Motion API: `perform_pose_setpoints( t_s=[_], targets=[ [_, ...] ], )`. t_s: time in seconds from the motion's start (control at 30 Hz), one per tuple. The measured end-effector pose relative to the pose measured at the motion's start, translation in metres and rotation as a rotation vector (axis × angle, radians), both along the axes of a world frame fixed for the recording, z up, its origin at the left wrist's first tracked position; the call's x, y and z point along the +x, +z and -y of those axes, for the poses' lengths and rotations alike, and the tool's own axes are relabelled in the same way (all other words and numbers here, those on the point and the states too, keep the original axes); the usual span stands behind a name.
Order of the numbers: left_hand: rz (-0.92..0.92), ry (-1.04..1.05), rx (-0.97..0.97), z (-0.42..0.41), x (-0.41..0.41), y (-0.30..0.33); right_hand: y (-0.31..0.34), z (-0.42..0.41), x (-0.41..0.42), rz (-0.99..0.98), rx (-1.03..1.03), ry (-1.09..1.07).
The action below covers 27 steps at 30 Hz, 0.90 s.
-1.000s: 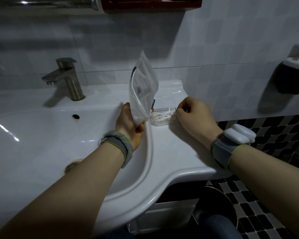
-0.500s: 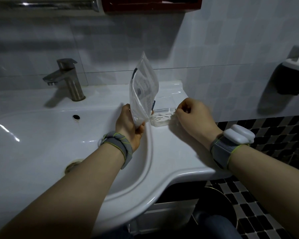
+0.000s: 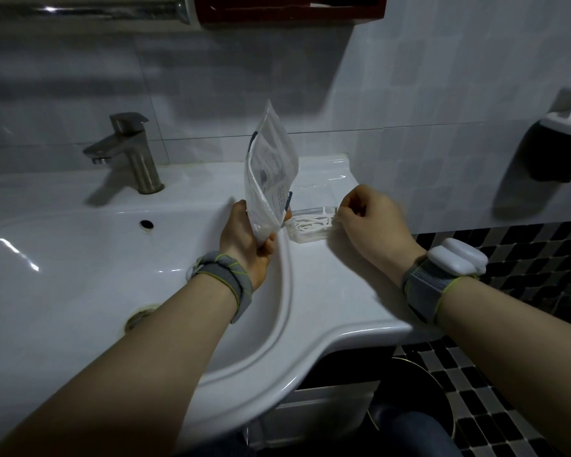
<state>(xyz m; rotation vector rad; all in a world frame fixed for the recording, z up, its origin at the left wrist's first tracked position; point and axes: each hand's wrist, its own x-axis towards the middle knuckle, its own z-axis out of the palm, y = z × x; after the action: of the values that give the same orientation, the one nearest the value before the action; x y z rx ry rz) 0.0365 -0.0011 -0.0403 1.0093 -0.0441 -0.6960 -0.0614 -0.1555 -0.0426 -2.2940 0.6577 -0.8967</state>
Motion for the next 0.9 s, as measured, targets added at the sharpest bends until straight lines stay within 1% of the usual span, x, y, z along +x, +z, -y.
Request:
perform_pose_setpoints(
  t_s=[0.2,0.33,0.4,0.63,0.8,0.9],
  targets=[
    [-0.013,-0.006,-0.014,0.000,0.002,-0.001,0.000,-0.001,0.002,0.006,0.031,-0.003],
    [-0.006,0.019,0.000,0.000,0.004,-0.004,0.004,0.001,0.000,0.146,0.214,-0.013],
    [-0.010,0.046,0.021,0.001,0.008,-0.007,0.005,0.003,-0.002,0.176,0.267,-0.031],
    [-0.022,0.069,0.054,0.003,0.015,-0.014,0.004,-0.003,-0.002,0.032,0.170,0.001],
    [0.006,0.063,0.074,0.006,0.015,-0.016,0.003,-0.002,-0.003,0.016,0.126,0.013],
    [0.013,0.066,0.074,0.006,0.015,-0.016,0.002,0.001,0.000,0.065,0.179,-0.003]
  ],
)
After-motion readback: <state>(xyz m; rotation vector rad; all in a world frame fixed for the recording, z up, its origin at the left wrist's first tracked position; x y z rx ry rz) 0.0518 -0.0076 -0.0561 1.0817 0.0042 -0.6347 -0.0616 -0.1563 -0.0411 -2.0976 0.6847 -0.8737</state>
